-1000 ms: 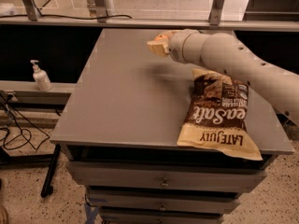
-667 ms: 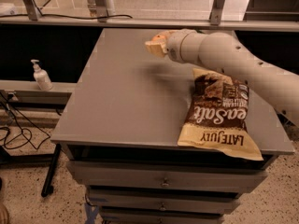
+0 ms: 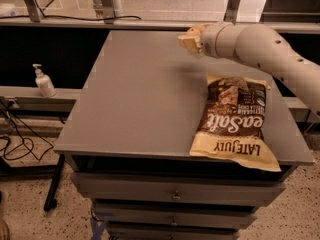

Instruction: Move orange near sponge

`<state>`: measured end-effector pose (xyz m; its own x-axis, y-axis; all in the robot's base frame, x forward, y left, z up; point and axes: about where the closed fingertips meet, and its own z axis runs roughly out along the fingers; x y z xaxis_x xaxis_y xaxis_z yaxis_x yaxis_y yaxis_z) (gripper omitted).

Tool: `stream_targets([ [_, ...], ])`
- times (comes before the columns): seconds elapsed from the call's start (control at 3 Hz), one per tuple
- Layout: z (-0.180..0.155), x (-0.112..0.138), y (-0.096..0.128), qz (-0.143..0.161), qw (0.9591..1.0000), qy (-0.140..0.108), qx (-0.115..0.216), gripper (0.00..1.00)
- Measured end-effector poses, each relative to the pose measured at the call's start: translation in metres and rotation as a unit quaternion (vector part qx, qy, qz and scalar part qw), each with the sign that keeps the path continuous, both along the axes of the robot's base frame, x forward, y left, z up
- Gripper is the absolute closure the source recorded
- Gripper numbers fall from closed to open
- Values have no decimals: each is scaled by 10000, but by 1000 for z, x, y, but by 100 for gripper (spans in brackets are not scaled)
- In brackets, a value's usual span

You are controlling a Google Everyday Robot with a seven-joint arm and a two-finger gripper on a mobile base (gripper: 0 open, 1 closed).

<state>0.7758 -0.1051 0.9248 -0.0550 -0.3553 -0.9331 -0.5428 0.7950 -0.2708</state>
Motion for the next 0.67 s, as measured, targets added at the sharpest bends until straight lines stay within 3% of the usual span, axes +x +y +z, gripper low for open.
stream_targets([
  [0.33, 2, 17, -54, -328, 9994, 57, -74, 100],
  [0.67, -11, 30, -90, -416, 9989, 203, -72, 100],
])
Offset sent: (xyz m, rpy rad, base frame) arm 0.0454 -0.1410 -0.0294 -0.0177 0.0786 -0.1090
